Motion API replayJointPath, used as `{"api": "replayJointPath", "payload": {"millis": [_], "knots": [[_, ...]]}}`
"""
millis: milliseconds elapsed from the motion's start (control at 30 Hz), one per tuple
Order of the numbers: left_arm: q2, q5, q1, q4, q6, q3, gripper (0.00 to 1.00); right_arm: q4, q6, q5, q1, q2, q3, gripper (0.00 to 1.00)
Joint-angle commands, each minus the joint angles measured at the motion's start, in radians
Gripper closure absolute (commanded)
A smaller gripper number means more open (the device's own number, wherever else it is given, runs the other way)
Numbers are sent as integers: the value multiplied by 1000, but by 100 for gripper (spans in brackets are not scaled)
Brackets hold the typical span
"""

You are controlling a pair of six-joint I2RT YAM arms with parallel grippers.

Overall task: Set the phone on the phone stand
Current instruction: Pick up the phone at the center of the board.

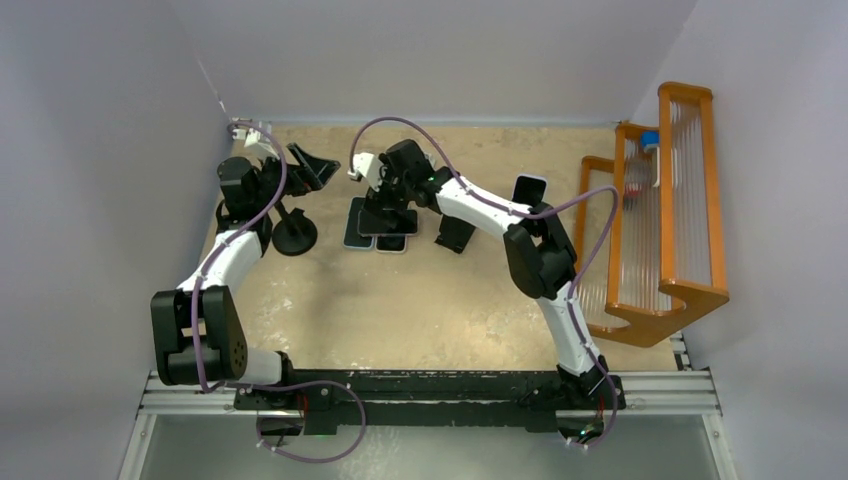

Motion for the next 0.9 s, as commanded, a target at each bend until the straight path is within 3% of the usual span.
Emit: {"api": "replayJointPath", "payload": {"millis": [0,167,667,767,867], "knots": [[-9,33,7,34,-22,21,12,-115,-24,-92,4,18,46,1],[-4,49,9,45,-27,17,12,-194,-42,-130,4,54,82,1],[6,75,12,53,-16,24,12,-219,-47,-121,4,125,132,2],[19,76,12,55,-15,24,12,-229,-47,-141,5,120,112,5],[43,77,12,57,-21,22,12,-236,-47,-155,4,115,90,16]]}}
